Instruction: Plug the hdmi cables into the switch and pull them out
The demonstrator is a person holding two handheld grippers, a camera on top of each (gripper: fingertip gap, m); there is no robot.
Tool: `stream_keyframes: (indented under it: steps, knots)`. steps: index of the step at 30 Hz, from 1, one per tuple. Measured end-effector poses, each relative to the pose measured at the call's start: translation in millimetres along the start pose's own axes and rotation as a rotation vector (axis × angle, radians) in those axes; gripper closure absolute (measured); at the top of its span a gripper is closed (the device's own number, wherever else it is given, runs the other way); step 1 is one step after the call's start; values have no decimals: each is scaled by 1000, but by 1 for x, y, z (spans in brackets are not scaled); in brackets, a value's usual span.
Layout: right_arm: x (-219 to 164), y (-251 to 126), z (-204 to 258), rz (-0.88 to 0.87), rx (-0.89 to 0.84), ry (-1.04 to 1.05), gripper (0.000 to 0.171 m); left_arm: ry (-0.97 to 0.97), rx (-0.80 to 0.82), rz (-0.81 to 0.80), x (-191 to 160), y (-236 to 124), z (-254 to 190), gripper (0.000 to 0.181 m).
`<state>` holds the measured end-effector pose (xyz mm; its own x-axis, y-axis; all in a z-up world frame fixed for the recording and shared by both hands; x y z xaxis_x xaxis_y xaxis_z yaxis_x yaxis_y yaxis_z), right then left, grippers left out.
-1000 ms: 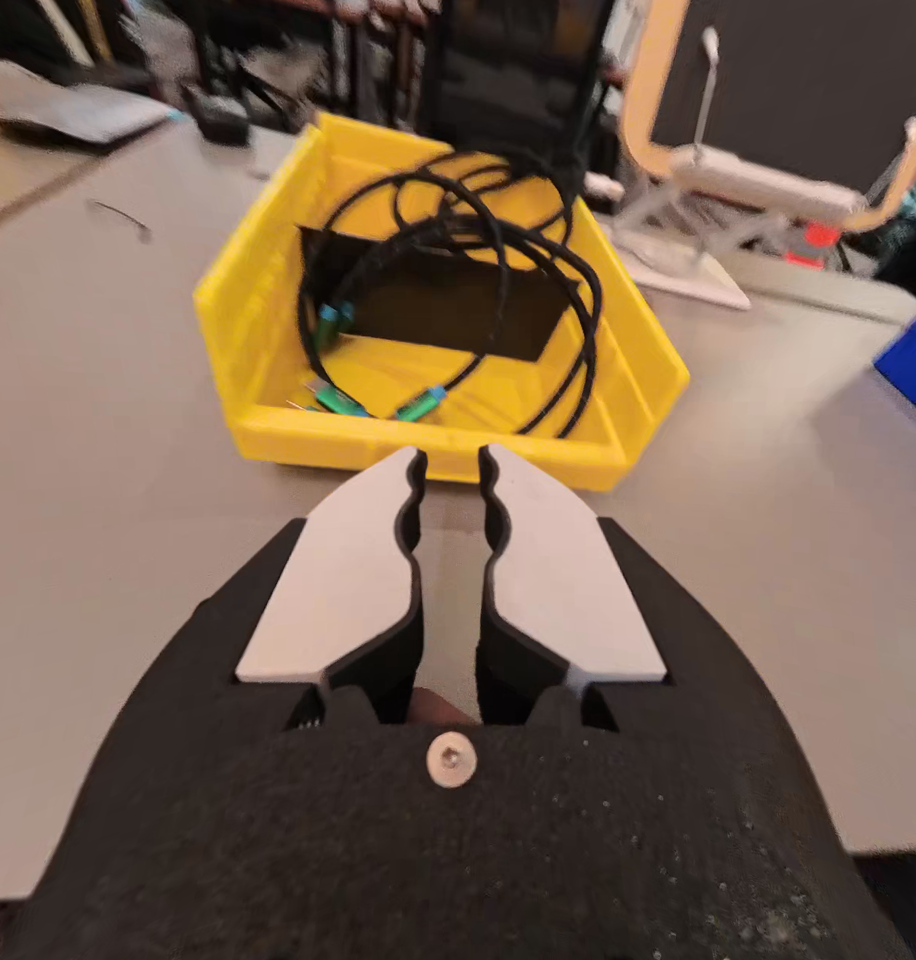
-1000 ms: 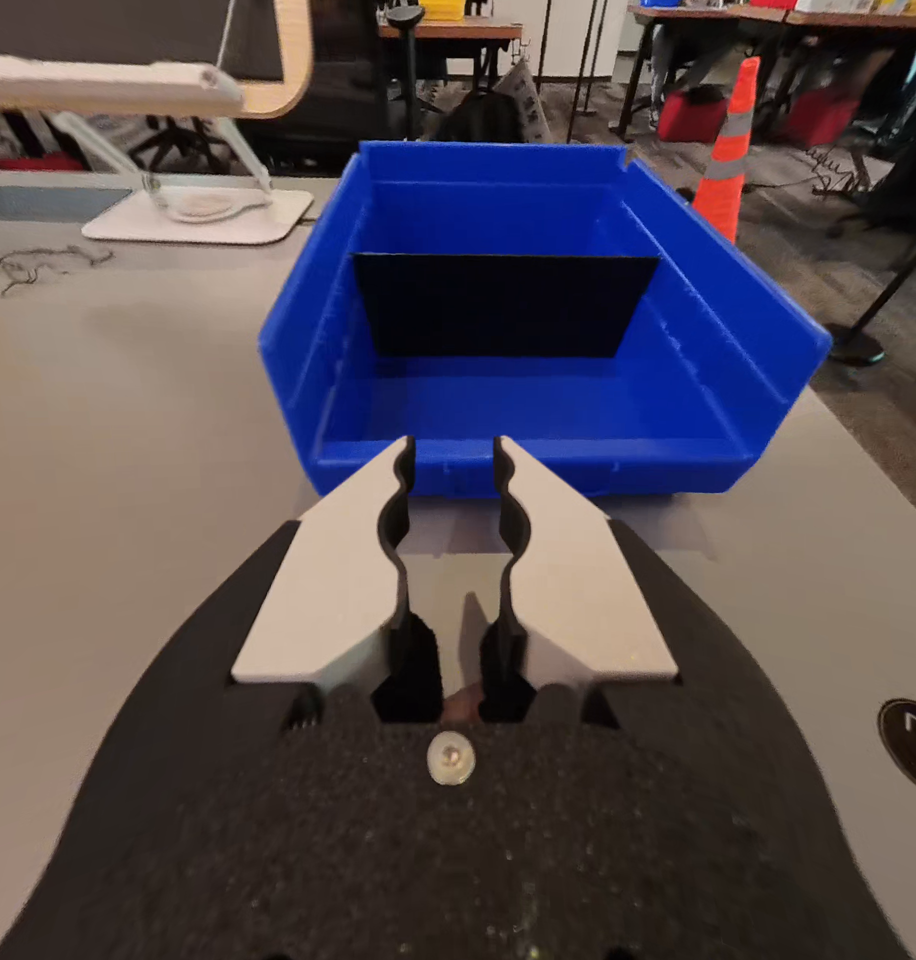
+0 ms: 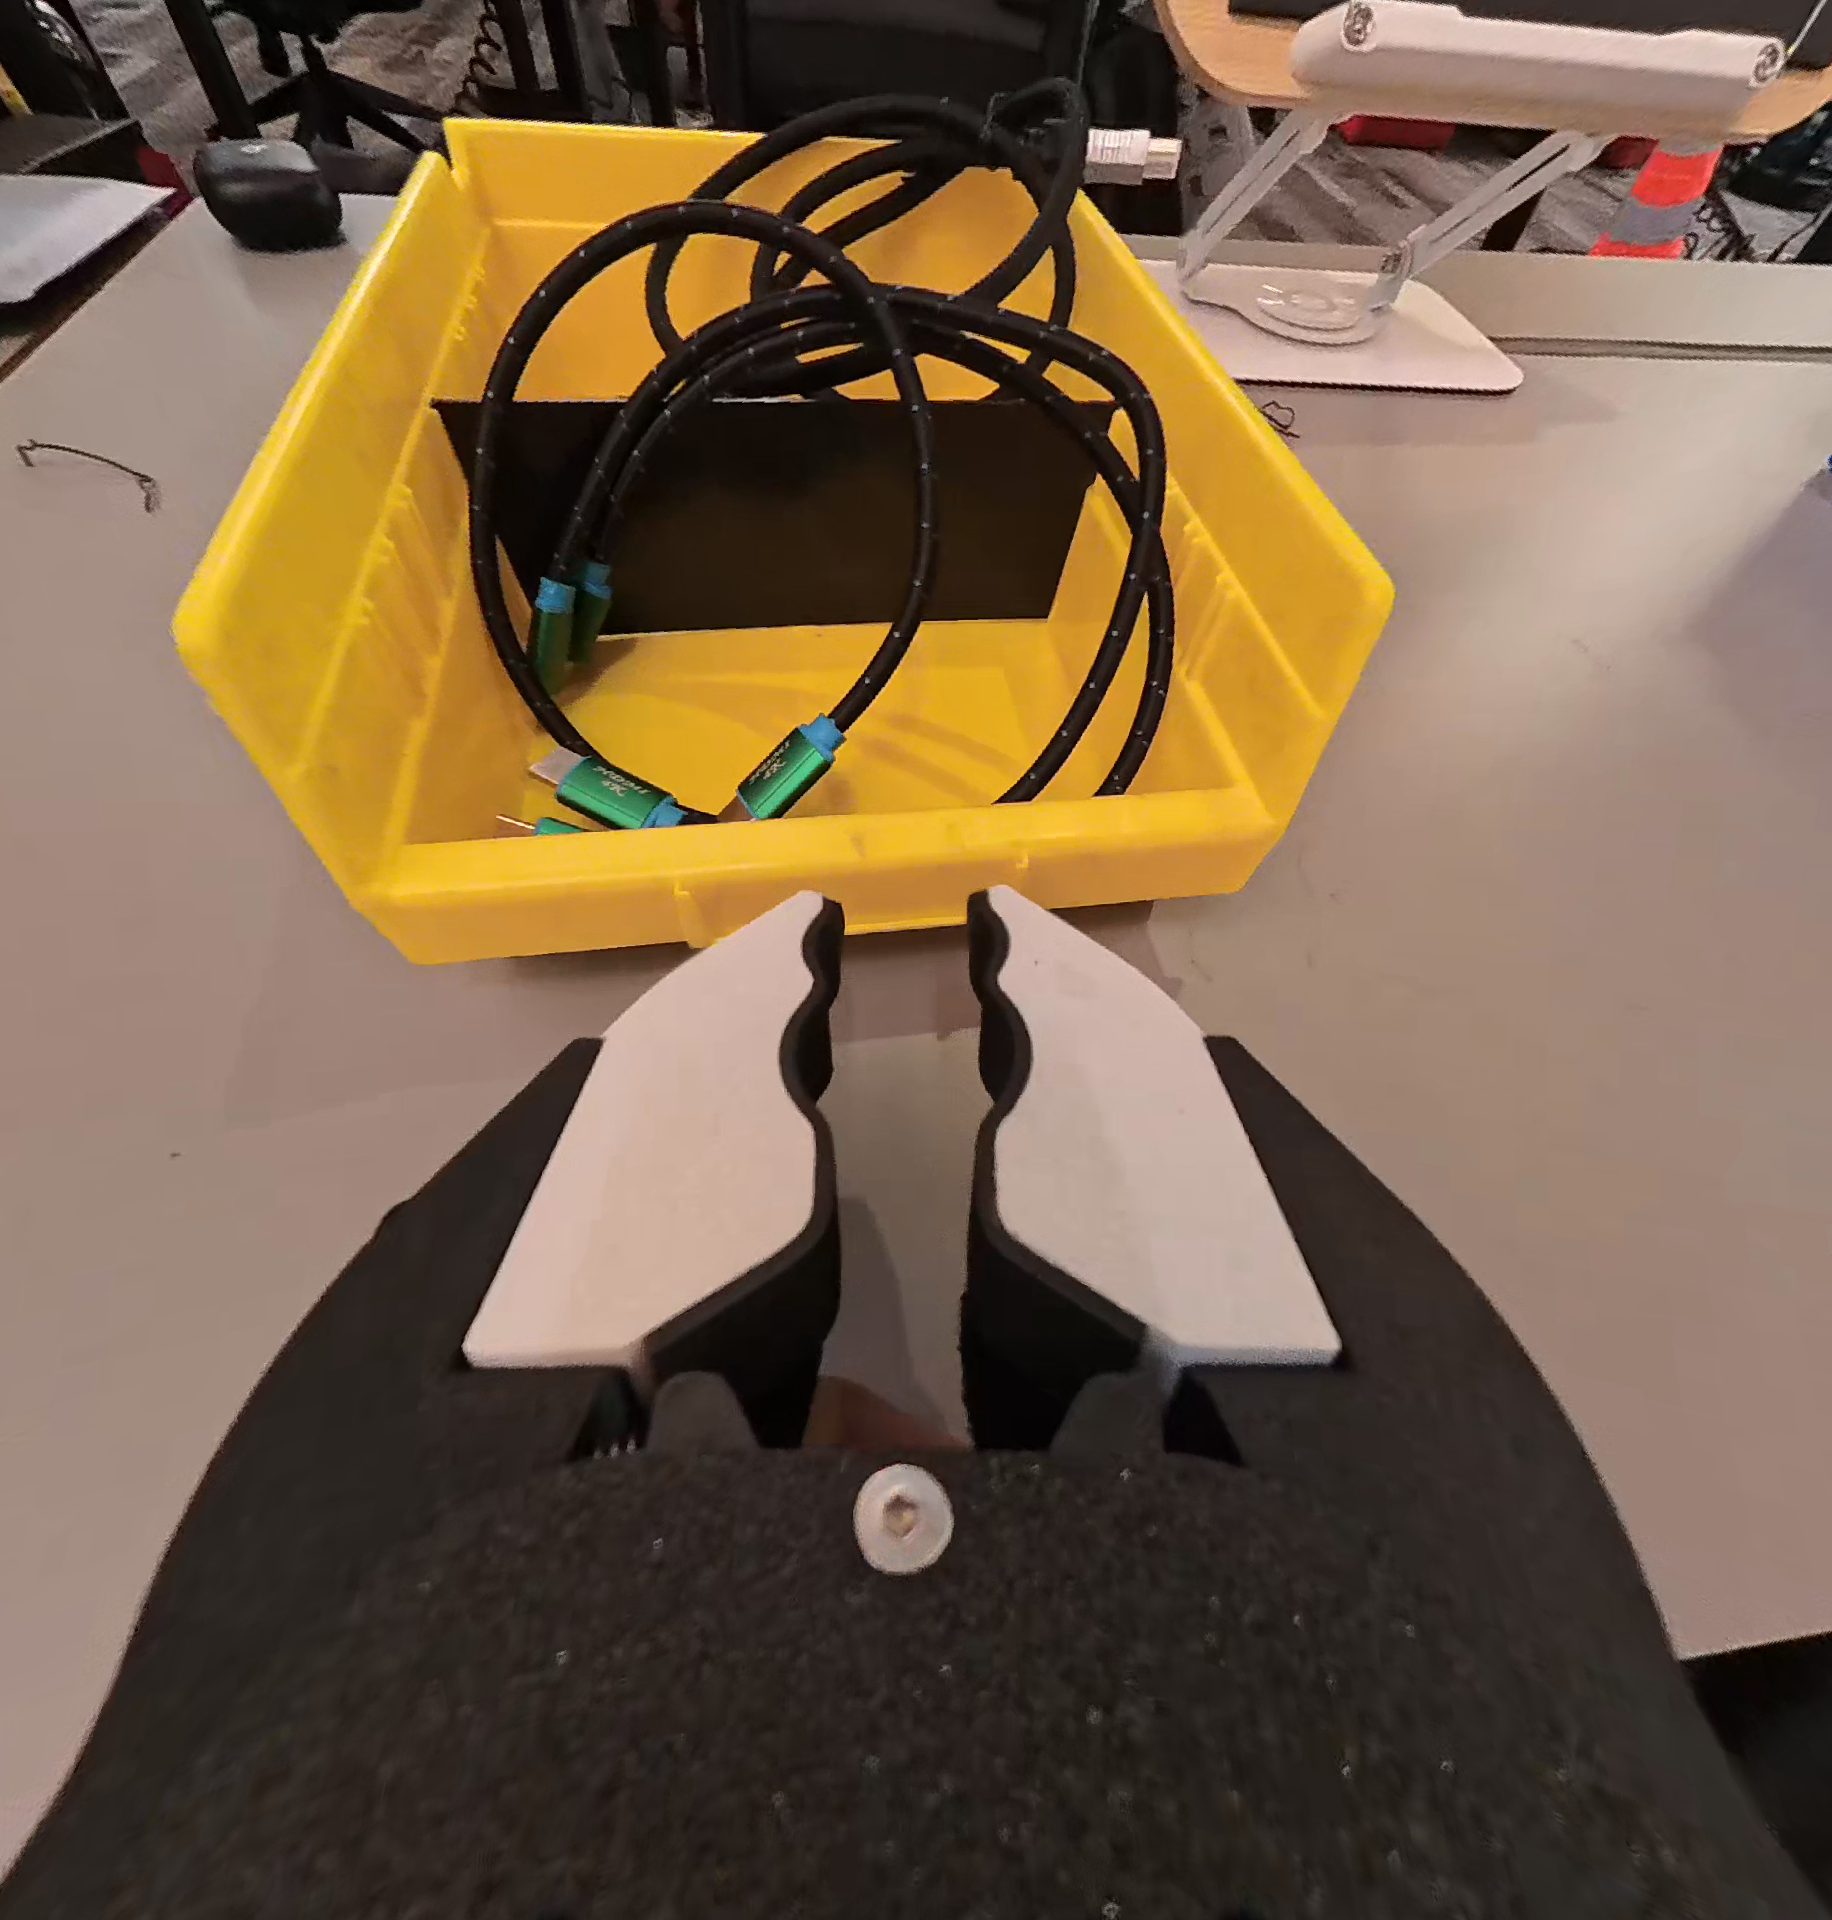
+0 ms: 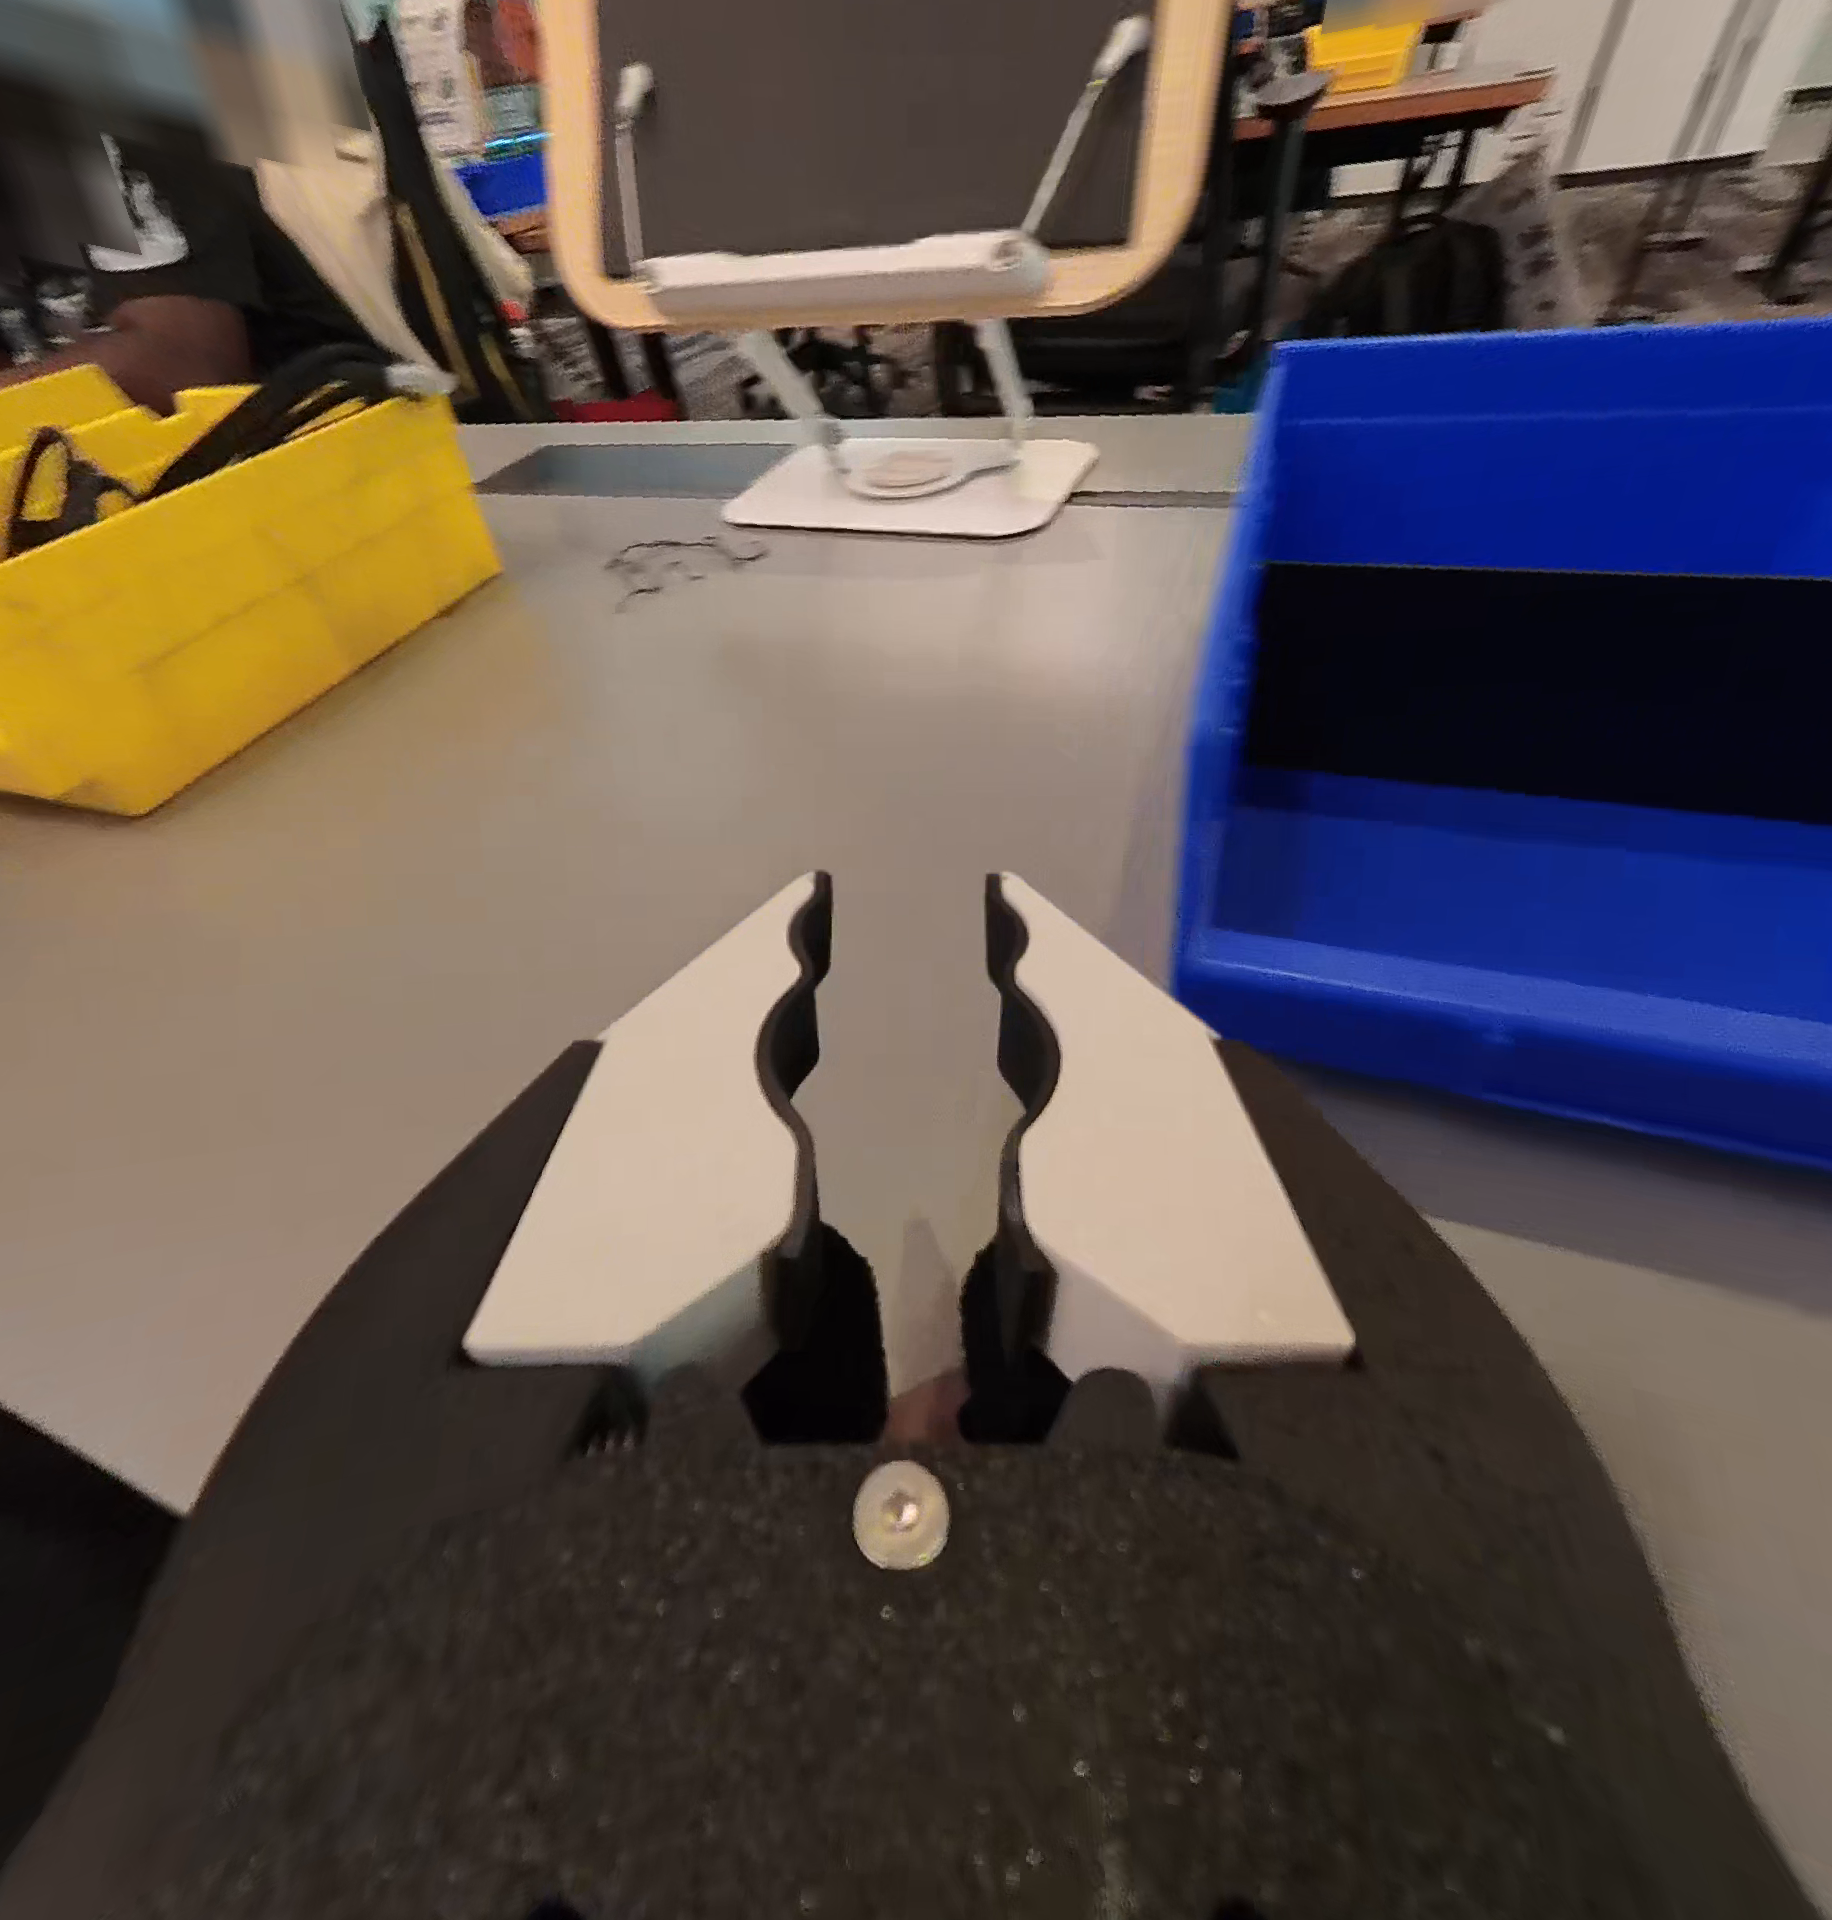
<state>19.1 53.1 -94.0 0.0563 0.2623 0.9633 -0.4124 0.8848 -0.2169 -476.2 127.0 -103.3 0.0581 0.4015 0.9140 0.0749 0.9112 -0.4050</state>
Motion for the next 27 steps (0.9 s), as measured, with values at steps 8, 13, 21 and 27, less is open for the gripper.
stream_keyframes:
  steps: [8,13,21,27]
  knots:
    - [-11,20,35,61,168,-81,142,30,-18,-9,0,2,0,154]
    - [-9,31,44,49,297,-20,142,54,-58,4,-8,6,-6,154]
    - [-13,48,51,62,397,-25,140,88,-215,7,21,17,-30,155]
    - [-8,55,44,31,455,96,140,357,-363,61,111,46,-32,149]
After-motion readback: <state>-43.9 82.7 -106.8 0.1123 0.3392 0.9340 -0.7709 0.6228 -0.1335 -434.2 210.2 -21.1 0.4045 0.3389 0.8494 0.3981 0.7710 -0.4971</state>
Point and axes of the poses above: each gripper's, where its closed fingertips meet, y out along the fingers, x out of its top, z = x × y across the jaws, the point moved 4 cm from there along -y, back along the fingers, and after that the axes turned 12 degrees about x, right-handed, at the moved point
